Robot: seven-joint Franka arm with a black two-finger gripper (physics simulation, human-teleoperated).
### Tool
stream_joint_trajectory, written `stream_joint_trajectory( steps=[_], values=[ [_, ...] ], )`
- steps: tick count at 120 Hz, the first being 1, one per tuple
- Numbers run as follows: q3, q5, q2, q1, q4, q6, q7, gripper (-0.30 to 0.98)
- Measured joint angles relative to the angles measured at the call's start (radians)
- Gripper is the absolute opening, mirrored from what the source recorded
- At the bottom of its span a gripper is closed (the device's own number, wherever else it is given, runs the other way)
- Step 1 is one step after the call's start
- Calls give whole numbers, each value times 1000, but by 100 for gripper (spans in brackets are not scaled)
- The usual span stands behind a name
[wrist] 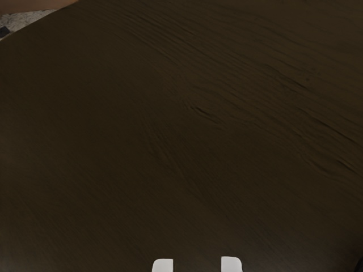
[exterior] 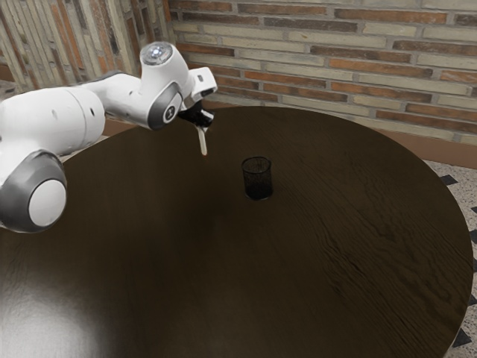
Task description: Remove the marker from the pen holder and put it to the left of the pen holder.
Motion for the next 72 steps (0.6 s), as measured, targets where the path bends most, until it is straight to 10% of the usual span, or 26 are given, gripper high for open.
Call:
stream_joint_trajectory(
  steps=[72],
  values=[
    [-35,-37,183,19,112,110,56,5]
  ],
)
